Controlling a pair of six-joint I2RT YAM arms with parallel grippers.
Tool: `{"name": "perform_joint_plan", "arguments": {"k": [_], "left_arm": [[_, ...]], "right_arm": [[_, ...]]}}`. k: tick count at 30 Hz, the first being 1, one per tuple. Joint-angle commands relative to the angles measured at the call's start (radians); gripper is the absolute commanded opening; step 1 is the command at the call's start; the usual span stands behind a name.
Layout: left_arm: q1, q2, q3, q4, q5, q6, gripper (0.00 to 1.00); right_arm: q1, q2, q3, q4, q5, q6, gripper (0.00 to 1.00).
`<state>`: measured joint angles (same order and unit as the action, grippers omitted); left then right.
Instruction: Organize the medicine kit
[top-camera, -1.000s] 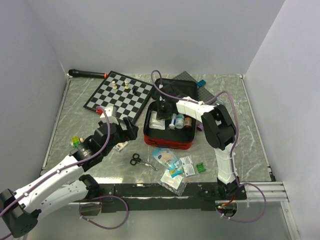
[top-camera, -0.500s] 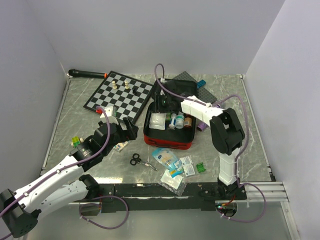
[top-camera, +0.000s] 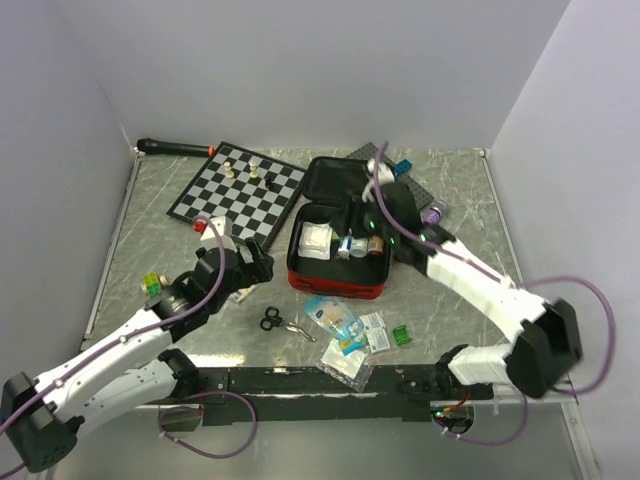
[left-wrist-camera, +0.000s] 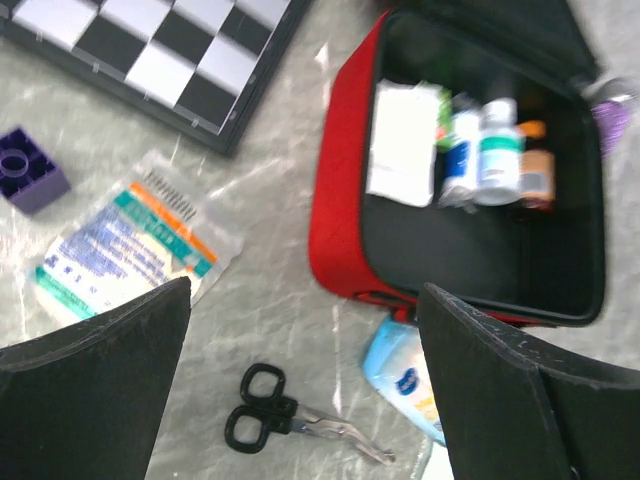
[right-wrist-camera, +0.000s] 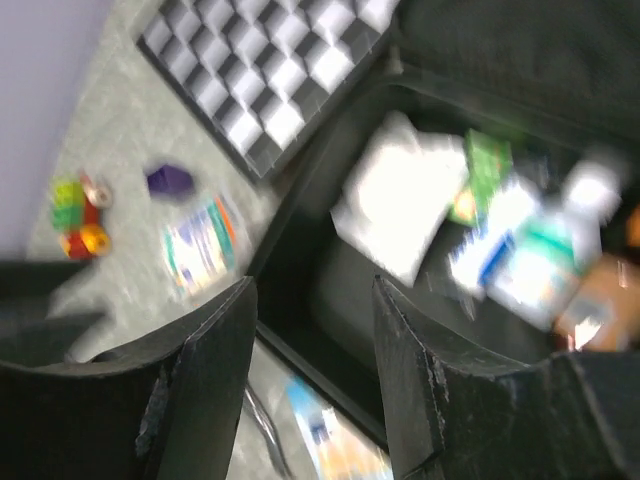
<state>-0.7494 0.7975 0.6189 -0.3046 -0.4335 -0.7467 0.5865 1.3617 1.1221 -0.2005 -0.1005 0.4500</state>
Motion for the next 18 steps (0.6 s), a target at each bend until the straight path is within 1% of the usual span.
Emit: {"name": "perform_joint_plan", "arguments": {"k": [1, 6, 8, 10, 14, 16, 18], "left_arm": [[0.013, 0.083, -0.004, -0.014, -0.001, -0.058, 0.99], [0.027, 0.149, 0.001, -0.041, -0.04, -0.108, 0.97], [0.059, 0.163, -0.016, -0.028, -0.056, -0.115, 0.96], [0.137, 0.175, -0.024, -0.034, -0.021, -0.134, 0.95], [0.246, 0.155, -0.062, -0.002, 0.059, -0.171, 0.93], [0.277, 0.161, -0.073, 0.03, 0.114, -0.168, 0.91], [0.277, 0.193, -0.062, 0.044, 0.162, -0.16, 0.89]], "right_arm": [[0.05, -0.171, -0.279, 0.039, 0.065, -0.016, 0.56], [0.114, -0.39, -0.473, 0.01, 0.099, 0.001, 0.56], [0.127, -0.462, -0.516, -0.002, 0.133, 0.012, 0.56], [0.13, -0.528, -0.542, -0.02, 0.142, 0.015, 0.56], [0.13, -0.618, -0.576, -0.068, 0.163, 0.012, 0.56], [0.13, -0.642, -0.59, -0.091, 0.17, 0.003, 0.56], [0.13, -0.658, -0.6, -0.111, 0.173, -0.007, 0.56]]}}
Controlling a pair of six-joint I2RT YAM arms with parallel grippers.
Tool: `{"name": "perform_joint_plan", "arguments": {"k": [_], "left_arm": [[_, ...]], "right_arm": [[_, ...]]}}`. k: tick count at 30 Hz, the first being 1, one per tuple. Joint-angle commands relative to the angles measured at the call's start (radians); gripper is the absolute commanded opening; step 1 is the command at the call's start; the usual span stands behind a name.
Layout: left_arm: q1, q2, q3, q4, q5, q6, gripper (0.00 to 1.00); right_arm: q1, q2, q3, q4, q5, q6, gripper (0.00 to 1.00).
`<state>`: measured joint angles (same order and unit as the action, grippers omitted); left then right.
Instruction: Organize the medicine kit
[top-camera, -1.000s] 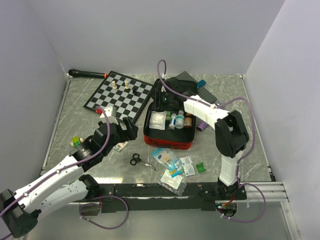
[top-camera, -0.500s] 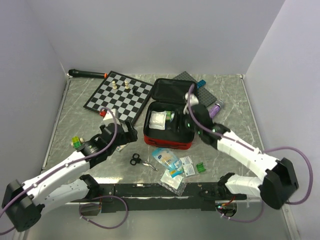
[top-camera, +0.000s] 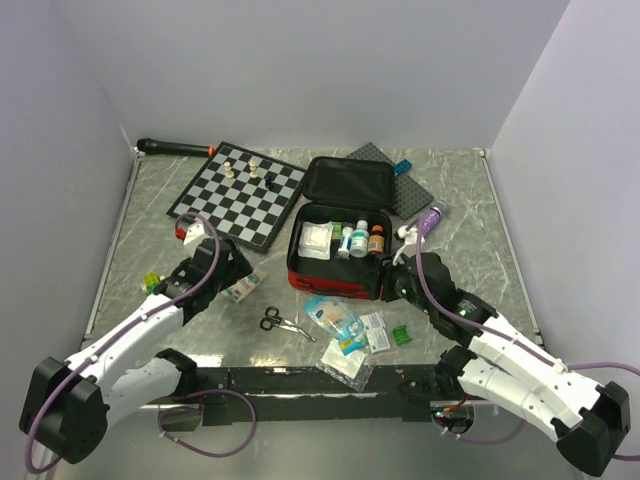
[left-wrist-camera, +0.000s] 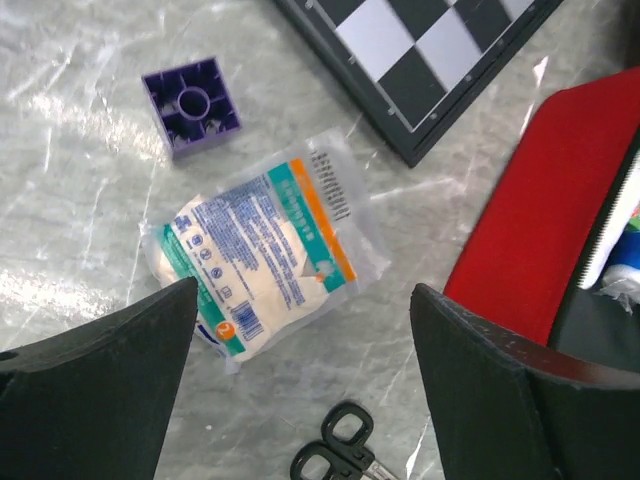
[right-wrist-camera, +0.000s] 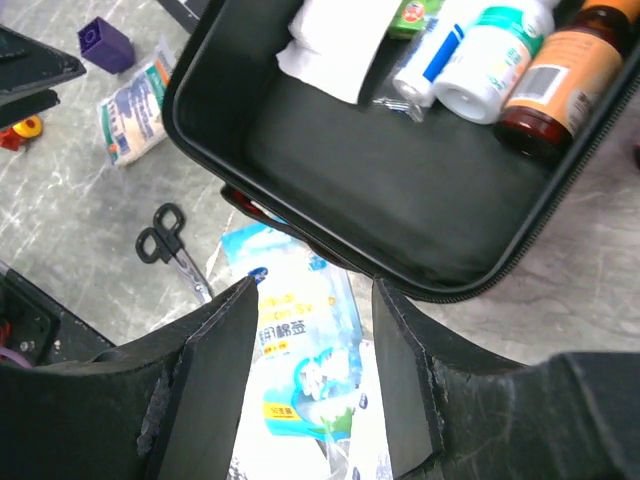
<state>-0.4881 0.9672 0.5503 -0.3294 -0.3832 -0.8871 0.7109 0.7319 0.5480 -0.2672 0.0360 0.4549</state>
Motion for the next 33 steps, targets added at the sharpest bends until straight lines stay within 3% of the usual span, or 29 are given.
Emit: {"name": "perform_joint_plan", "arguments": {"k": [1, 10, 18, 23, 33], "left_arm": [[0.014, 0.048, 0.011, 0.072, 0.128, -0.015, 0.86], [-0.013, 0.166, -0.052, 0.151, 0.155, -0.053, 0.8], [-0.343, 0.192, 0.046, 0.164, 0.081, 0.025, 0.81], [-0.446, 0.197, 0.028, 0.197, 0.107, 0.019, 0.82], [-0.474, 0.154, -0.064, 0.173, 0.125, -0.035, 0.82]], "right_arm": [[0.005, -0.035, -0.033, -0.056, 0.039, -0.013, 0.56], [0.004, -0.149, -0.077, -0.109, 0.051, -0.001, 0.56], [0.005, -0.126, -0.074, -0.115, 0.036, -0.004, 0.57], [0.007, -0.086, -0.074, -0.102, -0.018, -0.012, 0.56], [0.006, -0.057, -0.054, -0.116, -0.004, -0.004, 0.56]]}}
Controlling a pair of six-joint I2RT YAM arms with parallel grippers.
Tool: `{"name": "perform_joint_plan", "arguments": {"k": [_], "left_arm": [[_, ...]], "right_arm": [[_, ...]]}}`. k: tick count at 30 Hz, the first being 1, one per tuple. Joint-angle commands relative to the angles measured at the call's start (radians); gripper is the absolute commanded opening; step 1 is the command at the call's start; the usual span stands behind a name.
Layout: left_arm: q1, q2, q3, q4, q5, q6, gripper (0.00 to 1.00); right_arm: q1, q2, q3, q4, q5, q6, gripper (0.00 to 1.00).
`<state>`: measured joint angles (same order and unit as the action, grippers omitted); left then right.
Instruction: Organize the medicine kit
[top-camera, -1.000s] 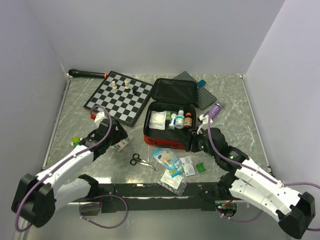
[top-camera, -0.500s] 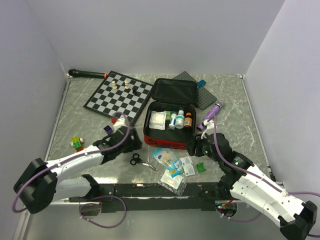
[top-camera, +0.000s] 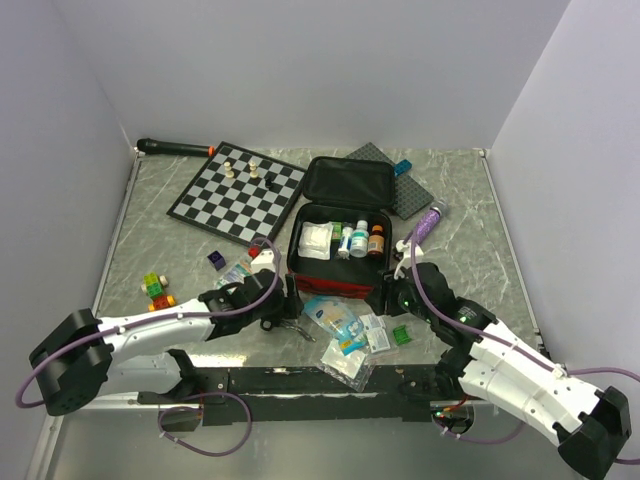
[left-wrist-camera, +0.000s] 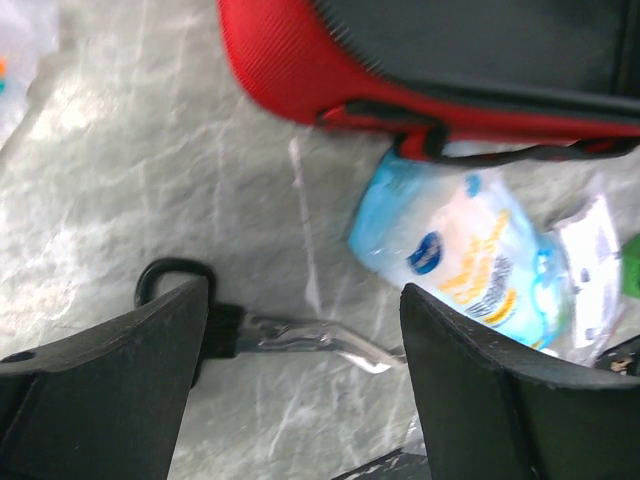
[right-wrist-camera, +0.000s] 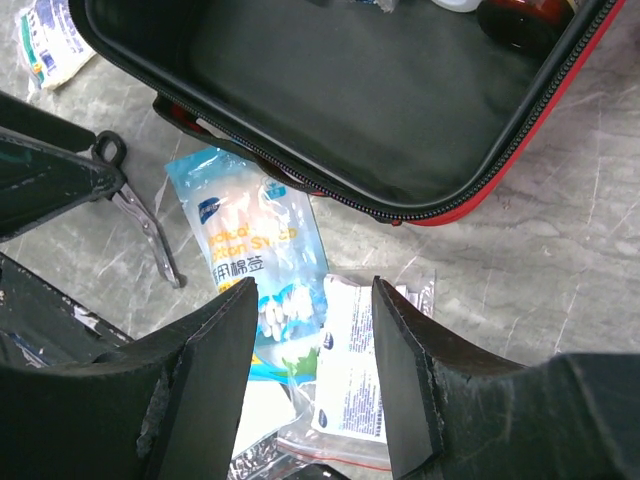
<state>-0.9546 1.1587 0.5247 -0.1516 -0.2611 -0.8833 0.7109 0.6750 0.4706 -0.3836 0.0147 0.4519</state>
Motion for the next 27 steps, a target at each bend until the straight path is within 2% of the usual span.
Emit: {"name": "perform_joint_plan", "arguments": {"k": [1, 6, 10, 16, 20, 22, 27], "left_arm": [[-0.009, -0.05, -0.049, -0.003, 0.0, -0.051, 0.82], [-0.009, -0.103, -0.088, 0.014, -0.016, -0.082, 0.82], [-0.009, -0.129, -0.103, 0.043, -0.02, -0.069, 0.82], [-0.009, -0.177, -0.114, 0.067, -0.058, -0.059, 0.83], [-0.009, -0.221, -0.132, 0.052, -0.087, -0.071, 0.84], [-0.009, -0.238, -0.141, 0.034, -0.104, -0.083, 0.84], [-0.007, -0.287, -0.161, 0.003, -0.132, -0.103, 0.85]], "right_arm": [[0.007, -0.003, 0.025, 0.002, 0.022, -0.001, 0.56], [0.007, 0.026, 0.039, 0.009, 0.018, -0.009, 0.56], [0.018, 0.063, 0.051, 0.015, -0.06, -0.054, 0.56], [0.145, 0.19, 0.095, 0.002, -0.062, -0.085, 0.57], [0.248, 0.322, 0.151, -0.004, -0.016, -0.104, 0.58], [0.297, 0.398, 0.201, -0.023, 0.057, -0.113, 0.58], [0.355, 0.561, 0.279, -0.023, 0.082, -0.143, 0.57]]}}
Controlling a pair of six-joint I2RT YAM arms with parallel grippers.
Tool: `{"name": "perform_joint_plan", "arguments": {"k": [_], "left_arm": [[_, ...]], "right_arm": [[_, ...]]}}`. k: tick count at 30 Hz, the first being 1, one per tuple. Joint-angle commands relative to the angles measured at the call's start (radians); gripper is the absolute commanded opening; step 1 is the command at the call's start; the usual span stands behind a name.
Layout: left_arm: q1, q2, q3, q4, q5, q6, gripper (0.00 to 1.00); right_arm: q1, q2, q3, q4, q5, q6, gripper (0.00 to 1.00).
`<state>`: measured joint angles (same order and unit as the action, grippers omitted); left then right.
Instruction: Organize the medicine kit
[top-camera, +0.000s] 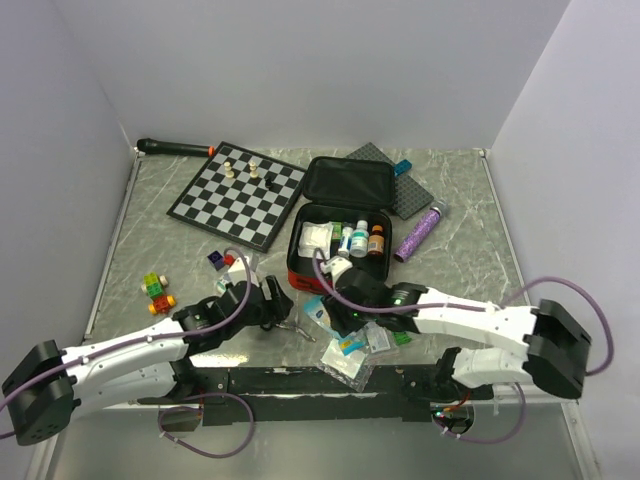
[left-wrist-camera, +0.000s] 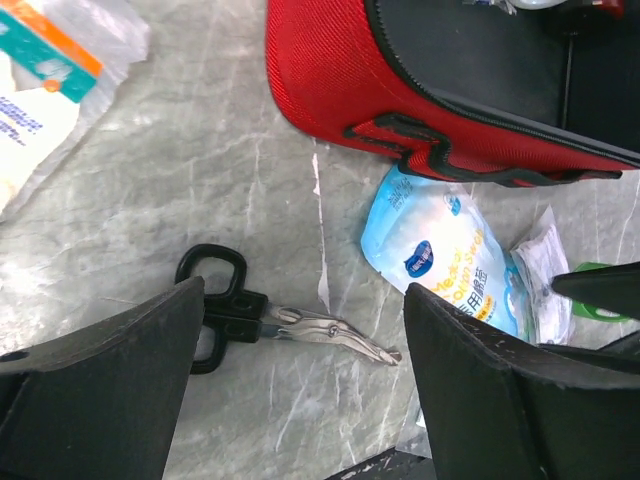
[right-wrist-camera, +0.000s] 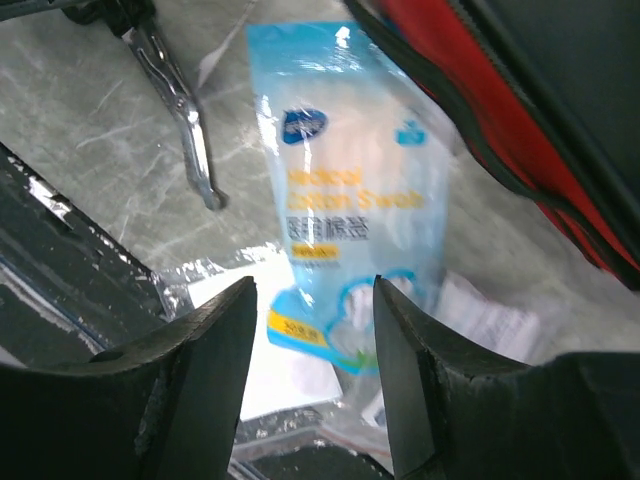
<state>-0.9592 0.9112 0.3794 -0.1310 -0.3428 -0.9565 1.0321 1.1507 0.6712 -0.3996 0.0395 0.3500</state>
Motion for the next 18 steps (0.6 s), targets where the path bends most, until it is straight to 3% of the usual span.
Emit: {"name": "perform_joint_plan", "arguments": {"k": [1, 9, 18], "left_arm": [[-0.003, -0.05, -0.019, -0.025, -0.054, -0.033, 0.86], [-0.003, -0.118, -0.059, -0.044, -0.071, -0.05, 0.87], [-0.003, -0.158, -0.074, -0.048, -0.078, -0.045, 0.87]], "right_arm": [[0.039, 0.11, 0.087, -0.005, 0.063, -0.042, 0.56], [0.043, 0.317, 0.163, -0.037, 0.075, -0.04, 0.5], [0.057, 0.298, 0.185, -0.077, 0.095, -0.042, 0.19]]}}
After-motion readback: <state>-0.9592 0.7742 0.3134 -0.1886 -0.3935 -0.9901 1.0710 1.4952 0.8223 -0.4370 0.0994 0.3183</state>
